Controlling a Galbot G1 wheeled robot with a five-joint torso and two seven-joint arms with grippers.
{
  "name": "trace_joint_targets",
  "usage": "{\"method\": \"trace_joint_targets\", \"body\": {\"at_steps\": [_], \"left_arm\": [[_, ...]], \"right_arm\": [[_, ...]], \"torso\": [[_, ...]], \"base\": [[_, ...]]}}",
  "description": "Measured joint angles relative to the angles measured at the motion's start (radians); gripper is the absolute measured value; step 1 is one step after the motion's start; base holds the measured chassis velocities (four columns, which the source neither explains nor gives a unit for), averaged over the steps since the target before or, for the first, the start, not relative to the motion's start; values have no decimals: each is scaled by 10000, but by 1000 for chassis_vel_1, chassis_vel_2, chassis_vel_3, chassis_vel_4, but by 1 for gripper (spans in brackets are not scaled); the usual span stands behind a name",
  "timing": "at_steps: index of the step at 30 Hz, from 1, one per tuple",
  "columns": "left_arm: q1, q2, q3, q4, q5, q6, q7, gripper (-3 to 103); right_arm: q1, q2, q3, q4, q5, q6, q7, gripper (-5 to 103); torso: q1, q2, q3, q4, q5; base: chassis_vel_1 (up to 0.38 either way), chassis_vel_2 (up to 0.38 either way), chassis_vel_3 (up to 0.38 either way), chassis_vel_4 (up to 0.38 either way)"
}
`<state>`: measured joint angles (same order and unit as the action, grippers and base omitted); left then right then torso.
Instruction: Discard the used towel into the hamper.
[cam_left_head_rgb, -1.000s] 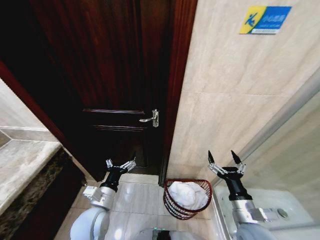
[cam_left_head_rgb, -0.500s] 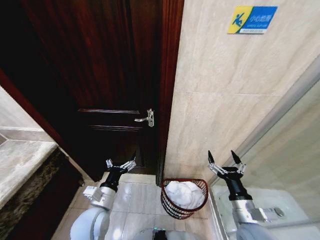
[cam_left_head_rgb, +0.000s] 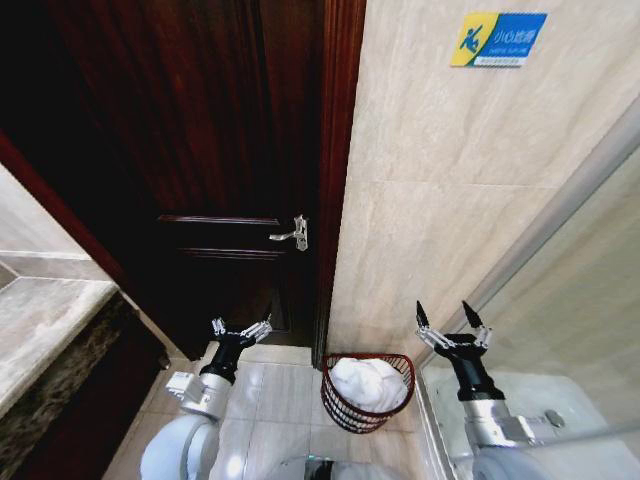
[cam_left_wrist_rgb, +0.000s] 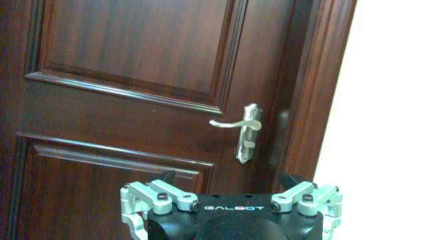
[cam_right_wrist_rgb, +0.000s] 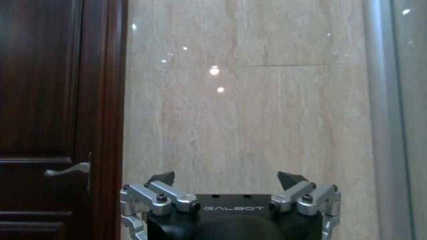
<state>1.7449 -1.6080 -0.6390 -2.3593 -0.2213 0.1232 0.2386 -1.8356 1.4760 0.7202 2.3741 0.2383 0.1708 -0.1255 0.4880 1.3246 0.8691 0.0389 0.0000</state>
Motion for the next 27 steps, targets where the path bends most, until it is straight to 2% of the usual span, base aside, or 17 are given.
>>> {"method": "trace_joint_targets", "body": {"at_steps": [27], "left_arm": [[0,-1,0,0,0,0,0,100]], "right_arm": [[0,0,1,0,0,1,-1,100]], "torso": [[-3,1,-2,0,-2]], "base": [[202,-208,-204,207]]}}
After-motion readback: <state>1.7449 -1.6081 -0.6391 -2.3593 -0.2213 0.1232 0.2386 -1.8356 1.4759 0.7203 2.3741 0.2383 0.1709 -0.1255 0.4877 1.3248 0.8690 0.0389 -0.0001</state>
